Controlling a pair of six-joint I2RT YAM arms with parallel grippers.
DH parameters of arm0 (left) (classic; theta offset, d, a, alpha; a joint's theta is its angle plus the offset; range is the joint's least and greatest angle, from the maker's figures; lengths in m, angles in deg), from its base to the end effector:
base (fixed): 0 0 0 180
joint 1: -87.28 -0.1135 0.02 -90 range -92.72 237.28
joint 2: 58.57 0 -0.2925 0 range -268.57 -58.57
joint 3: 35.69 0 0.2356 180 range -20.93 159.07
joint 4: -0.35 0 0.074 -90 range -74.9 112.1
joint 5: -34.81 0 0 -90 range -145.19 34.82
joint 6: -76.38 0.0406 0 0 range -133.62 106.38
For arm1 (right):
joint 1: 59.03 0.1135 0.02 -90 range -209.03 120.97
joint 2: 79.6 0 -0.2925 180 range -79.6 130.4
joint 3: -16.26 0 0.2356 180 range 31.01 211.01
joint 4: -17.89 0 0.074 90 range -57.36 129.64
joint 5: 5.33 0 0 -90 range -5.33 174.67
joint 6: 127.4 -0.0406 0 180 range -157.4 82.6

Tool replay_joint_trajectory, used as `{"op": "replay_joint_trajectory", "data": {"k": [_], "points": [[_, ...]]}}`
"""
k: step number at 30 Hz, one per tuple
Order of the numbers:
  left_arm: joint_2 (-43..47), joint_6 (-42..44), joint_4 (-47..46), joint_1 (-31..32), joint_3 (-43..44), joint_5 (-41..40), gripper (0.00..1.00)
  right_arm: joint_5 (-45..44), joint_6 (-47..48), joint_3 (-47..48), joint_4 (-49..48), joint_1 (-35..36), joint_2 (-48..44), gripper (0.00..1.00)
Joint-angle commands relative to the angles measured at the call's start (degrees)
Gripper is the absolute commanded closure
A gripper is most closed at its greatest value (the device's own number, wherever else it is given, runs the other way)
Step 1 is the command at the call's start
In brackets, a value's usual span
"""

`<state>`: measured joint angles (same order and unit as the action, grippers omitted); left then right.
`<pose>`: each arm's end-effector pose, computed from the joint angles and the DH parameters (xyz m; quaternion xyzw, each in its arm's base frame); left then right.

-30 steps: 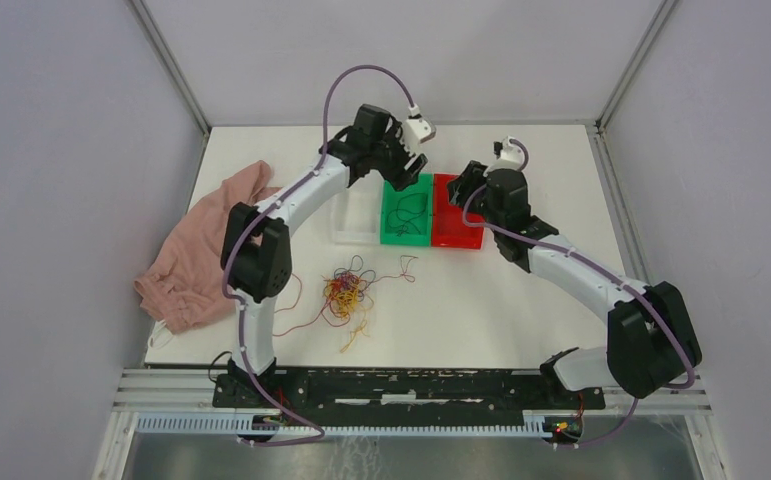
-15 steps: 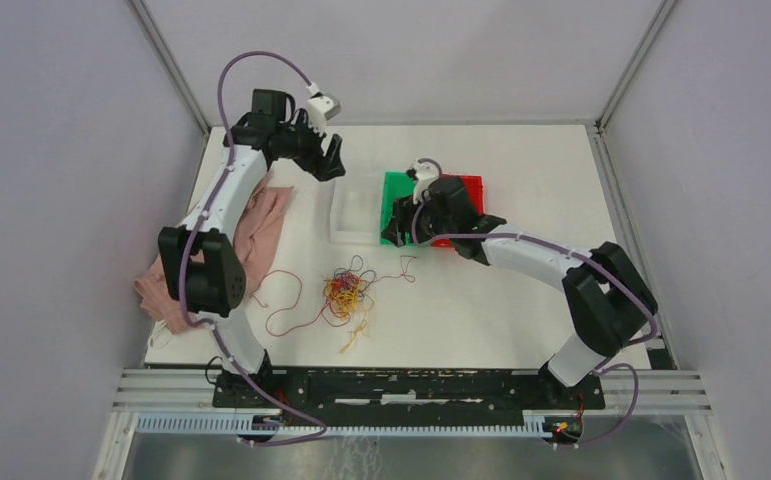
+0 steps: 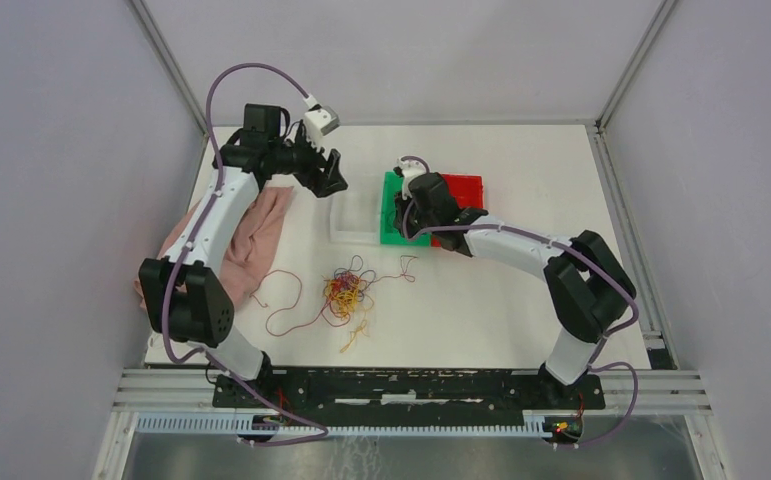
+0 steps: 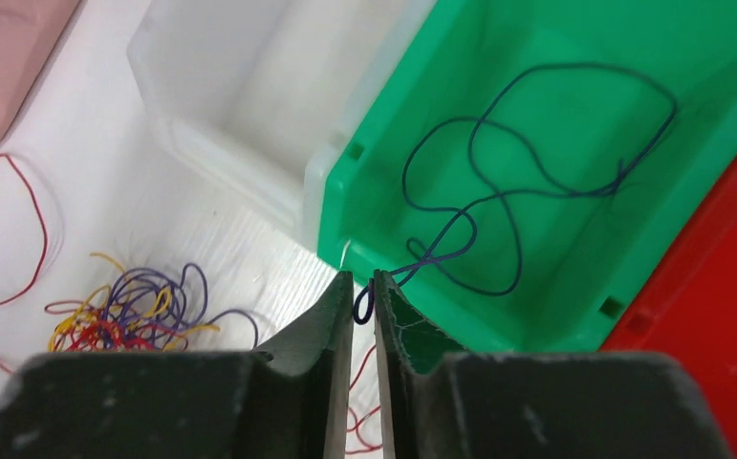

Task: Untangle the cables
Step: Place the cable in the bin.

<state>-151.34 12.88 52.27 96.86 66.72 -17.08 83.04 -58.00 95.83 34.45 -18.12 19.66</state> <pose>0.3358 -0.0821 0.3738 0.3933 0.7810 -0.2391 0.4221 0.2889 0.2488 0.2551 -0.1509 0.8791 0.2202 0.3949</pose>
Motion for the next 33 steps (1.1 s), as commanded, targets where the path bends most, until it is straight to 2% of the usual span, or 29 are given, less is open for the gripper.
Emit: {"op": "replay_joint_trajectory", "data": {"k": [1, 6, 13, 17, 19, 20, 23, 24, 27, 33], "points": [[3.3, -1.1, -2.8, -0.1, -1.5, 1.5, 0.14, -4.4, 2.9, 4.8, -2.6, -0.3, 2.0, 0.86], [5.6, 0.6, -0.9, -0.1, -3.6, 2.1, 0.14, -4.7, 3.7, 8.2, -2.0, -1.5, 6.3, 1.0], [9.2, 12.6, 10.6, -0.1, -8.7, 7.2, 0.15, -7.1, 4.7, 13.3, -1.3, -3.0, 12.8, 1.0], [11.6, 21.9, 17.6, 0.0, -13.9, 6.7, 0.17, -5.8, 5.1, 18.2, 1.5, -3.2, 17.1, 1.0], [12.8, 23.1, 17.8, 0.0, -16.6, 6.3, 0.18, -4.7, 5.2, 19.7, 2.4, -3.1, 18.1, 0.97], [13.3, 23.4, 17.7, 0.1, -17.9, 6.3, 0.2, -4.7, 5.4, 19.7, 2.8, -3.0, 18.2, 0.92], [14.4, 21.8, 16.0, 0.6, -21.7, 6.2, 0.24, -5.7, 5.9, 18.5, 3.1, -2.9, 16.1, 0.63], [14.6, 20.4, 14.6, 0.8, -23.0, 6.3, 0.27, -6.1, 5.9, 17.5, 2.5, -2.9, 14.5, 0.56], [15.4, 18.1, 10.9, 1.1, -26.4, 6.9, 0.33, -6.4, 5.5, 13.1, -0.9, -2.9, 7.0, 0.45], [17.3, 25.2, 10.8, 2.8, -29.6, 3.9, 0.37, -6.5, 1.5, 9.0, 0.2, -1.6, -5.0, 0.28]]}}
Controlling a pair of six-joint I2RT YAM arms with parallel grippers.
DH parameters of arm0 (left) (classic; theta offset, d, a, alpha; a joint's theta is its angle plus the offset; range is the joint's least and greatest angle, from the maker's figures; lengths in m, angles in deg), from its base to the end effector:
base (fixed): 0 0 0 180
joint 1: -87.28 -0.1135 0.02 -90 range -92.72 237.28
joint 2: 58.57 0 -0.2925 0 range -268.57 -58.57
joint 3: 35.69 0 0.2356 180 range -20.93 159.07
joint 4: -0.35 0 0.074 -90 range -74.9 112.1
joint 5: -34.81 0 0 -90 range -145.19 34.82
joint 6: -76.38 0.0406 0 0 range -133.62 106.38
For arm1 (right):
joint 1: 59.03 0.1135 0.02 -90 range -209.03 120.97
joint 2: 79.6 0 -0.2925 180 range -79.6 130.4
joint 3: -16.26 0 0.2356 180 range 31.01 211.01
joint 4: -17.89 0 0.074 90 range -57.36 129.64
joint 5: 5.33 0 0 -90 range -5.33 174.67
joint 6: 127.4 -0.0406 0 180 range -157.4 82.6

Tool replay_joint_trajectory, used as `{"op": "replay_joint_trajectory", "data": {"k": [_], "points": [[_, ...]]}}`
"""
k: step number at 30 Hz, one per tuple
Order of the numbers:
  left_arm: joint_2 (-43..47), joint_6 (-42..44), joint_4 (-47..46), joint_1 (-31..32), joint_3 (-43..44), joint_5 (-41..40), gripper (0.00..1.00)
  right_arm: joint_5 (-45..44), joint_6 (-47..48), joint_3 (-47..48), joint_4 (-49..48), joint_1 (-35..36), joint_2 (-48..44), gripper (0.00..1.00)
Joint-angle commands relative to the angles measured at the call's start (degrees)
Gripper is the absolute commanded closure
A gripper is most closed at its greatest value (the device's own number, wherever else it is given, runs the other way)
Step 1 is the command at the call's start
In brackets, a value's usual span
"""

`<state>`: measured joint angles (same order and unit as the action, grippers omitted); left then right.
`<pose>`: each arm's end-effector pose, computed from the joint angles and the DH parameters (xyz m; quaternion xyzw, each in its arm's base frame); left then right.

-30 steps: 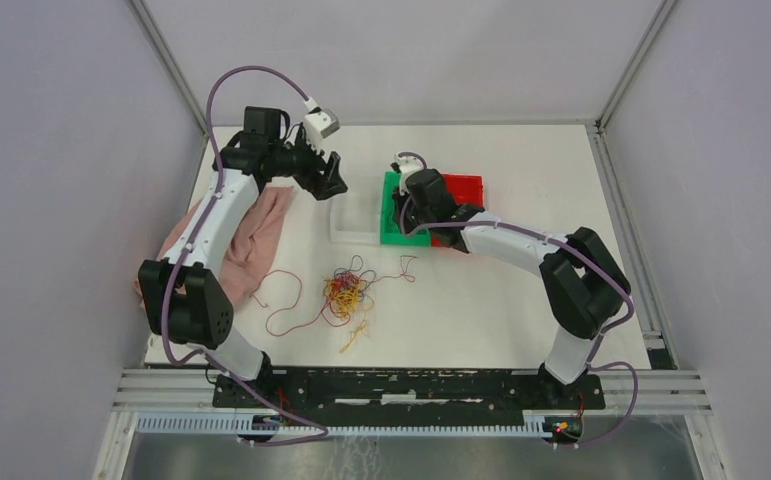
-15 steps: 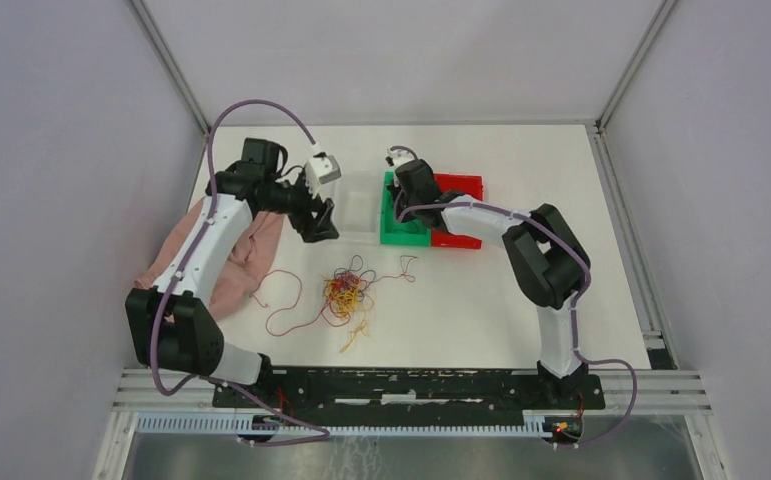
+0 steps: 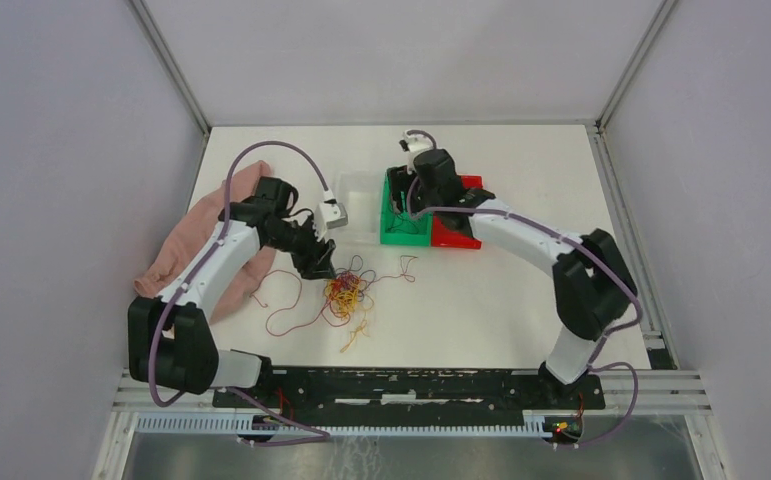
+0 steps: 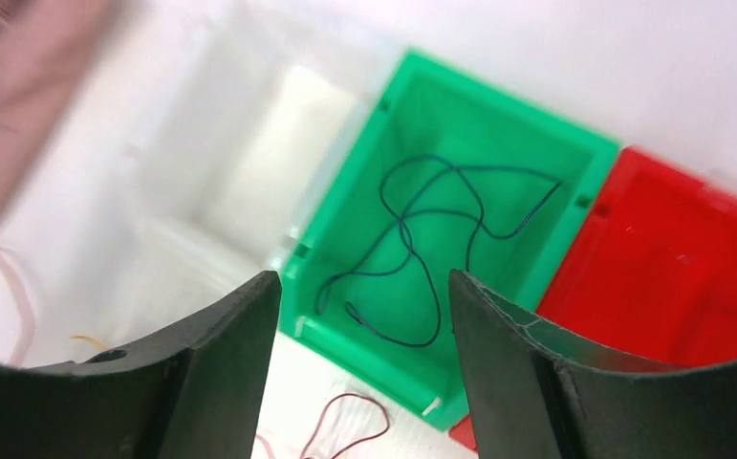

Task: Untangle the cables
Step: Place the cable in the bin.

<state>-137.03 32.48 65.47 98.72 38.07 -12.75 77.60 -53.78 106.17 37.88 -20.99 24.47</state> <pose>0.2221 -0.0729 0.2832 0.4973 0.7740 -0.2915 0.2621 0.3292 0.2513 0.2754 -0.1373 0.8716 0.1653 0.4406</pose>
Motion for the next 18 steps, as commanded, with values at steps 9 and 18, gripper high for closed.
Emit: {"op": "replay_joint_trajectory", "data": {"k": [9, 18], "points": [[6.3, 6.7, -1.4, 0.9, 0.7, 0.7, 0.4, 14.0, -22.4, -11.9, -14.2, 4.4, -7.6, 0.41], [9.0, 6.2, -0.7, 0.9, 3.1, 1.6, 0.4, 18.5, -28.9, -12.8, -20.8, 6.7, -0.2, 0.41]]}}
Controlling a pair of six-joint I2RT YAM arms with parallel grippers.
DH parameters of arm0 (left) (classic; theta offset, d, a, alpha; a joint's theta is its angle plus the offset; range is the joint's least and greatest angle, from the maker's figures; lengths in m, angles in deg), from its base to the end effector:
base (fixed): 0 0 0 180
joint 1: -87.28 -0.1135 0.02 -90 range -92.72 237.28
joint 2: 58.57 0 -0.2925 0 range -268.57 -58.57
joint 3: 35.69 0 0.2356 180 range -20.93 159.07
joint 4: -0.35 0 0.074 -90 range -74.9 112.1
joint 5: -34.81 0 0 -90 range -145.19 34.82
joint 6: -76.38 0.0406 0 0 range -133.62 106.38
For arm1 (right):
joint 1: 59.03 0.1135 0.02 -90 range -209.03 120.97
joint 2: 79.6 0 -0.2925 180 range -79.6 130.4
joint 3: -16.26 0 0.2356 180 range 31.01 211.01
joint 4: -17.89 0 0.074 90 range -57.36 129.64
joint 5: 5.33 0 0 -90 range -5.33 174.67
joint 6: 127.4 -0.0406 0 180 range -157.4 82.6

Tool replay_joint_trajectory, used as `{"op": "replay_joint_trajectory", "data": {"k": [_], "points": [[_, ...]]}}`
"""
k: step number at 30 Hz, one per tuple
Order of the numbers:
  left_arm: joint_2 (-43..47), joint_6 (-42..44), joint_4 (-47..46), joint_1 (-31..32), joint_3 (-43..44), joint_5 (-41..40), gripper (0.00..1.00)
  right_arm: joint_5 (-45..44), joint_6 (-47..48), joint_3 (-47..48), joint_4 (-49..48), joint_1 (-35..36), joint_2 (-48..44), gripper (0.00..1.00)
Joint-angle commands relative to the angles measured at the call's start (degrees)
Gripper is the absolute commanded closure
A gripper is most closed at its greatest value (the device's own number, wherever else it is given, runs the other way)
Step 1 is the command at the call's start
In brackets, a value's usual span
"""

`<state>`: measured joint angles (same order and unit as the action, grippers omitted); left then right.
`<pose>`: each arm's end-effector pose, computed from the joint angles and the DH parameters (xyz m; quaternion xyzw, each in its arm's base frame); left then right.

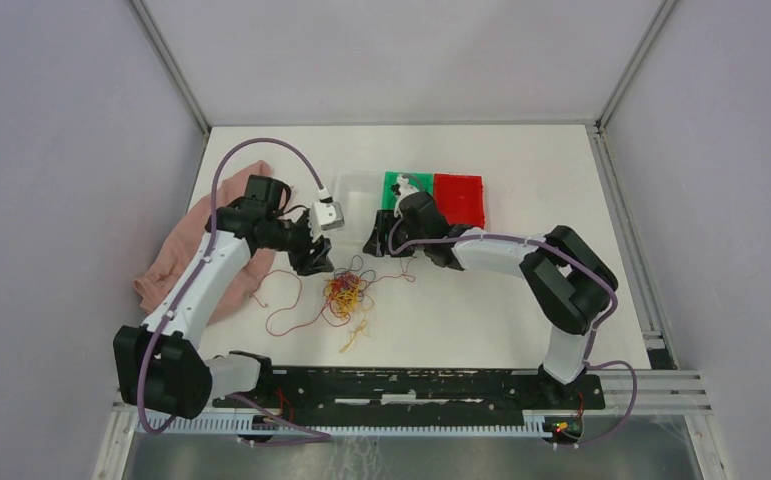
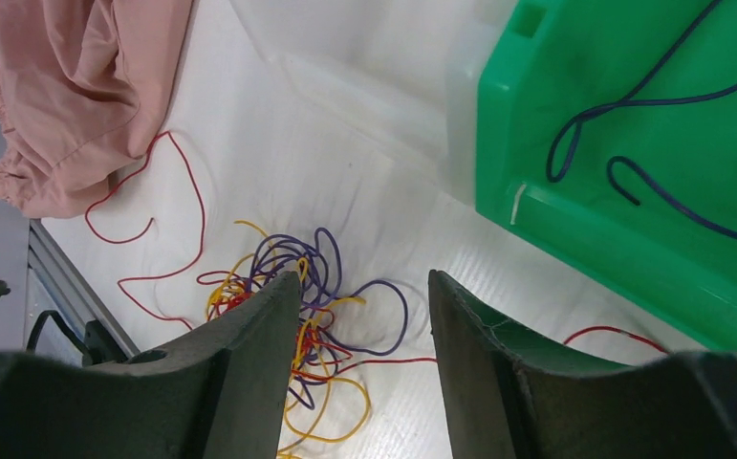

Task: Untangle the cables
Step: Untie the cable.

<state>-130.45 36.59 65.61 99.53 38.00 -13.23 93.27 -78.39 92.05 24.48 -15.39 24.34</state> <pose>0.2005 -0.0713 0.3057 0.5415 0.7344 -0.2598 0.3161 0.2795 0.2749 0.2212 -0.0552 0.8824 0.3604 0.2972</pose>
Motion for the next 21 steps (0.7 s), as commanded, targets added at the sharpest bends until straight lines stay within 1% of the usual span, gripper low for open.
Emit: {"op": "replay_joint_trajectory", "data": {"k": [1, 8, 14, 16, 19, 21], "points": [[2.3, 1.9, -0.8, 0.1, 3.6, 2.3, 0.4, 3.3, -4.8, 1.6, -7.5, 1.4, 1.1, 0.41], [2.4, 1.6, -0.9, 0.0, 5.3, 2.4, 0.4, 3.3, -5.3, 3.4, -7.6, 3.5, 6.1, 0.42], [3.0, 1.6, -0.8, 0.0, 6.1, 2.9, 0.4, 2.4, -4.9, 3.1, -8.0, 4.5, 7.6, 0.44], [3.1, 1.5, -0.8, 0.1, 6.2, 3.1, 0.4, 2.1, -5.7, 2.6, -10.2, 4.5, 8.1, 0.48], [3.3, 1.3, -0.9, 0.0, 5.9, 3.1, 0.4, 2.1, -8.2, 2.0, -16.0, 4.5, 8.8, 0.56], [3.6, 1.3, -0.9, 0.1, 5.6, 3.0, 0.4, 2.2, -9.2, 2.1, -18.4, 4.5, 9.5, 0.64]]}}
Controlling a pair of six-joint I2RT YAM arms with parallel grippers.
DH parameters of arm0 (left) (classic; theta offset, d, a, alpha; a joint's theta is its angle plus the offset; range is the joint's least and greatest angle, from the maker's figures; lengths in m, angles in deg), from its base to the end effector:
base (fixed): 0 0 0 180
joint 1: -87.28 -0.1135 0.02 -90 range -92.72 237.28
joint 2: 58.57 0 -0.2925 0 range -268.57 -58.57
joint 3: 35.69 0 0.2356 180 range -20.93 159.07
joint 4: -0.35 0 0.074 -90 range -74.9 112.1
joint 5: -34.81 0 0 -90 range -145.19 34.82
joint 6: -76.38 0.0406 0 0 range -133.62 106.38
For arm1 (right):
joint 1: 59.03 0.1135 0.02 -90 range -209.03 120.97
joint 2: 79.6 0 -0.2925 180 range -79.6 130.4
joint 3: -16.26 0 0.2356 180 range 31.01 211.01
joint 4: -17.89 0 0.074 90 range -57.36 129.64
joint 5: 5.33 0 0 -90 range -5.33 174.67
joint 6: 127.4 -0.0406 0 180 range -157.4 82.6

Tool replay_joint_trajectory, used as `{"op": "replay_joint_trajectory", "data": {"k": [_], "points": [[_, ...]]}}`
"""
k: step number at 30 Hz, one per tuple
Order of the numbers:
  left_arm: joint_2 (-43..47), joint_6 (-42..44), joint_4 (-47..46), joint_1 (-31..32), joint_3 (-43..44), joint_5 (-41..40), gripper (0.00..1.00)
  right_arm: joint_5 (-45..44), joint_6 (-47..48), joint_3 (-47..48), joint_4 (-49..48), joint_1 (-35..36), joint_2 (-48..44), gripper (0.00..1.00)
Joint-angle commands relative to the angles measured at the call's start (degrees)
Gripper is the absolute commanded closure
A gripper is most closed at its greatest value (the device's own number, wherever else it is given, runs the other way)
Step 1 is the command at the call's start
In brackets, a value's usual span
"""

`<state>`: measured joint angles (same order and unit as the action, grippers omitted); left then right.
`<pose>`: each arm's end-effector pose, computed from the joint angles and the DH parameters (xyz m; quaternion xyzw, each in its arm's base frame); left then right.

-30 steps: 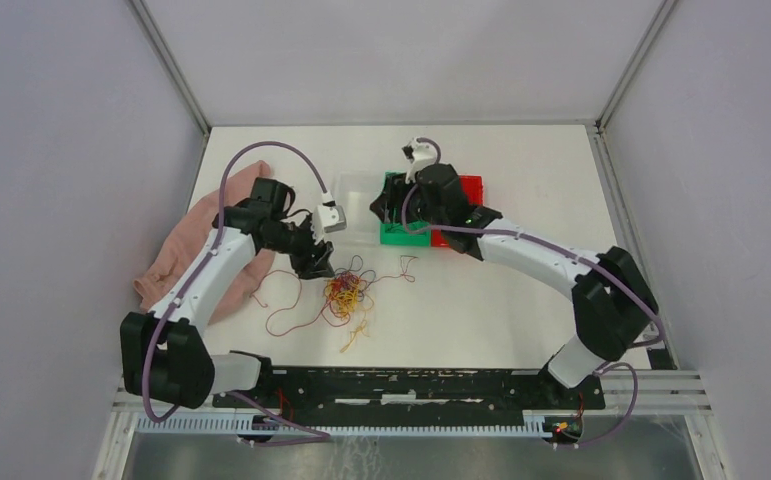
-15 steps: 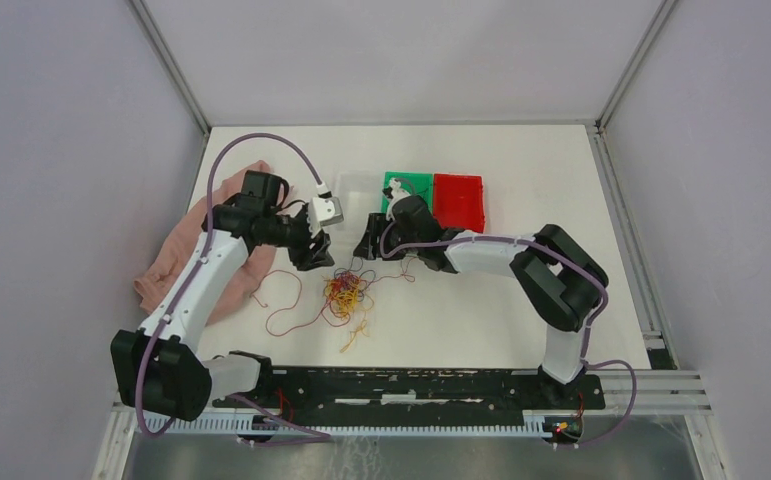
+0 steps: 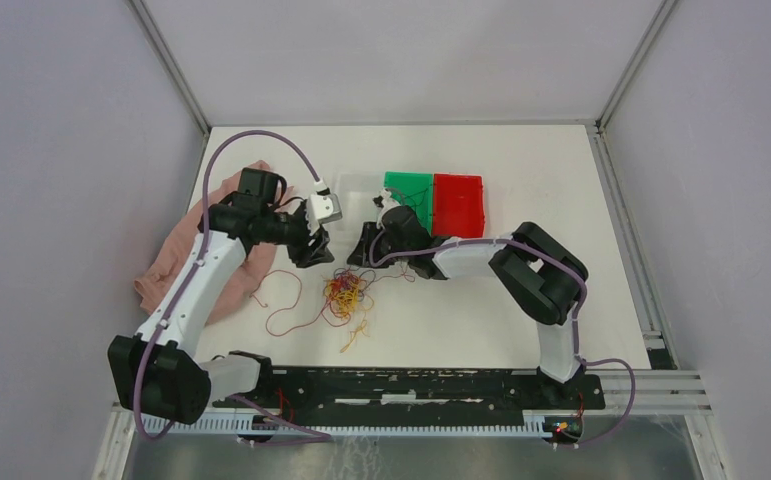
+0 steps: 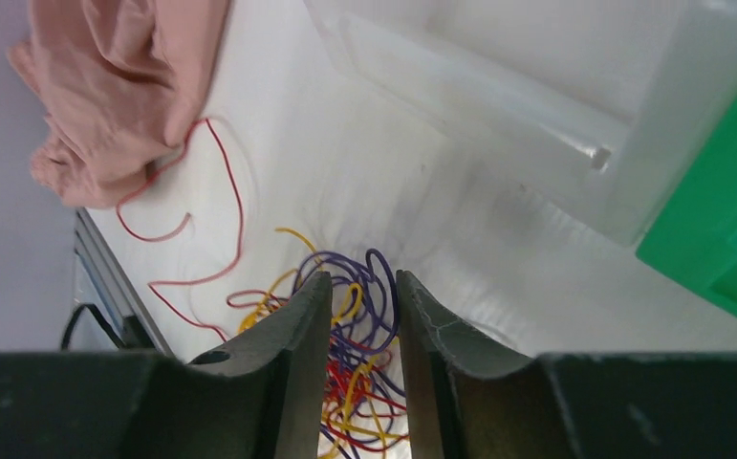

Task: Untangle the cables
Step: Untie the cable.

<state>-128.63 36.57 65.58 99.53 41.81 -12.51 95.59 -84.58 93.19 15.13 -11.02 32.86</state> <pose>0.1986 -0.0713 0.3311 0.5502 0.7130 -0.2466 0.3580 0.2747 0.3167 0.1853 -0.0519 0.8735 0.4084 0.2598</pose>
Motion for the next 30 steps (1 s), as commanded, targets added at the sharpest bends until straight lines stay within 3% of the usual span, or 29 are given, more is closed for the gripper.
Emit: {"op": "replay_joint_trajectory", "data": {"k": [1, 3, 7, 17, 26, 30], "points": [[2.2, 1.4, -0.9, 0.0, 1.7, 2.2, 0.4, -0.1, -3.3, 1.0, -10.0, 0.1, 1.2, 0.69], [2.7, 1.4, -0.8, 0.1, 1.5, 1.9, 0.41, 0.2, -3.4, 1.3, -11.5, 0.1, 1.3, 0.82], [3.6, 2.0, -0.9, 0.0, 0.8, 0.9, 0.41, 2.2, -3.5, 0.8, -14.6, 0.1, -0.9, 0.99], [9.0, -4.7, -8.2, -0.1, -2.9, 2.4, 0.41, 15.3, -8.3, -5.0, -31.9, 0.0, -10.8, 1.0], [16.0, -8.7, -15.7, 0.0, -9.4, 2.7, 0.44, 19.0, -11.1, -6.2, -34.9, 0.4, -16.5, 1.0], [17.3, -9.8, -18.8, 0.0, -10.8, 2.0, 0.51, 19.7, -11.9, -6.5, -35.8, 0.7, -17.6, 1.0]]}}
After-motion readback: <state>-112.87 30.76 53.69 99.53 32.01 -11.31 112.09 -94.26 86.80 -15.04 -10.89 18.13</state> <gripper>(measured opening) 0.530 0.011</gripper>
